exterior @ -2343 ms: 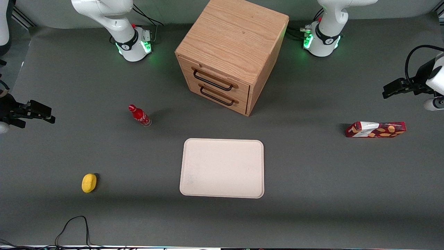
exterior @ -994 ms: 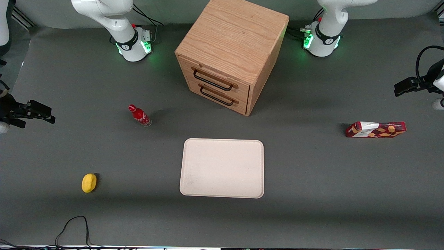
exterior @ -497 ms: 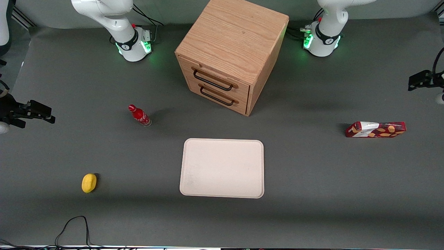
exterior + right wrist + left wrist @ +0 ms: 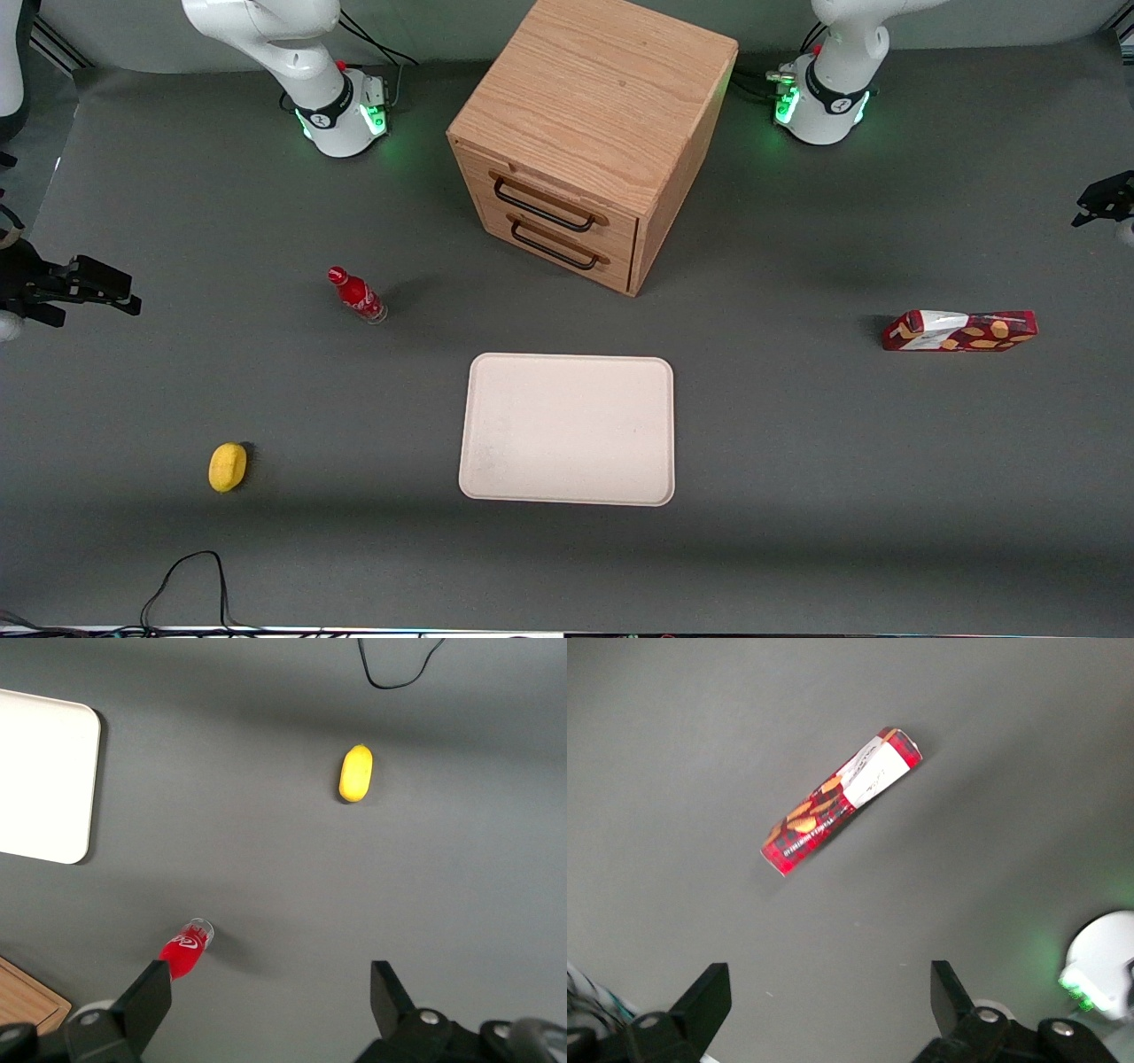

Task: Place red cookie box on tray
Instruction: 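Lower the open left gripper over the cookie box's end, then close the left gripper on the cookie box end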

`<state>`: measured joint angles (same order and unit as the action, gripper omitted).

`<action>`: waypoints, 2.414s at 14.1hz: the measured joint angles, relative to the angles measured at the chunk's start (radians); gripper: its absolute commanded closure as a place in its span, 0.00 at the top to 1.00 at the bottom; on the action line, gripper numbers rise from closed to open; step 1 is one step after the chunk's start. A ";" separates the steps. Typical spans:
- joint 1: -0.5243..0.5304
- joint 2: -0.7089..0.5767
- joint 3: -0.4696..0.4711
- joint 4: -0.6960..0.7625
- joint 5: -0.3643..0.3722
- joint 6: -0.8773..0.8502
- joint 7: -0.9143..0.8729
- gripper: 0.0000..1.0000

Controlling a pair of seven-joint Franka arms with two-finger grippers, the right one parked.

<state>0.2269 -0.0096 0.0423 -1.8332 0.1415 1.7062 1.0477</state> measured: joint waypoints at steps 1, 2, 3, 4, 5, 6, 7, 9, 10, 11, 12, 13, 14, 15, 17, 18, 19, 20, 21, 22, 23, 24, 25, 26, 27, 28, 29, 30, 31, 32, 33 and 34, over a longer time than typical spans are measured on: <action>0.000 0.002 -0.001 -0.023 0.000 0.042 0.098 1.00; 0.000 0.007 -0.002 -0.043 0.000 0.072 0.186 1.00; 0.001 0.019 -0.002 -0.056 -0.001 0.088 0.265 1.00; 0.002 0.034 -0.002 -0.062 -0.006 0.103 0.337 1.00; 0.003 0.051 -0.002 -0.065 -0.018 0.121 0.409 1.00; 0.007 0.066 -0.003 -0.068 -0.030 0.142 0.476 1.00; 0.014 0.083 -0.003 -0.072 -0.038 0.164 0.536 1.00; 0.022 0.113 -0.003 -0.089 -0.045 0.217 0.618 1.00; 0.022 0.122 -0.004 -0.108 -0.046 0.244 0.632 1.00; 0.022 0.126 -0.006 -0.132 -0.046 0.273 0.640 1.00; 0.022 0.126 -0.006 -0.164 -0.046 0.313 0.651 1.00; 0.024 0.126 -0.006 -0.198 -0.046 0.359 0.666 1.00; 0.029 0.126 -0.005 -0.234 -0.046 0.412 0.682 1.00; 0.036 0.126 -0.005 -0.271 -0.046 0.464 0.696 1.00; 0.045 0.128 -0.005 -0.331 -0.046 0.546 0.715 1.00; 0.046 0.129 -0.005 -0.360 -0.046 0.585 0.725 1.00; 0.046 0.130 -0.005 -0.389 -0.046 0.626 0.729 1.00; 0.046 0.133 -0.006 -0.417 -0.046 0.667 0.732 1.00; 0.046 0.139 -0.006 -0.441 -0.046 0.704 0.734 1.00; 0.046 0.148 -0.006 -0.459 -0.046 0.737 0.736 1.00; 0.046 0.160 -0.006 -0.474 -0.046 0.768 0.737 1.00; 0.046 0.173 -0.006 -0.484 -0.046 0.794 0.738 1.00; 0.046 0.187 -0.006 -0.489 -0.046 0.818 0.738 1.00; 0.046 0.201 -0.006 -0.491 -0.046 0.838 0.738 1.00; 0.046 0.215 -0.006 -0.491 -0.046 0.856 0.739 1.00; 0.046 0.230 -0.007 -0.491 -0.046 0.875 0.739 1.00; 0.046 0.239 -0.007 -0.490 -0.046 0.887 0.739 1.00; 0.046 0.247 -0.007 -0.490 -0.046 0.897 0.739 1.00; 0.046 0.253 -0.007 -0.490 -0.046 0.902 0.739 1.00; 0.046 0.256 -0.007 -0.490 -0.046 0.906 0.739 0.99; 0.046 0.258 -0.007 -0.490 -0.046 0.909 0.739 0.99; 0.046 0.260 -0.007 -0.490 -0.046 0.913 0.739 0.99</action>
<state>0.2726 0.2506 0.0349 -2.3236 0.0956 2.6191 1.7865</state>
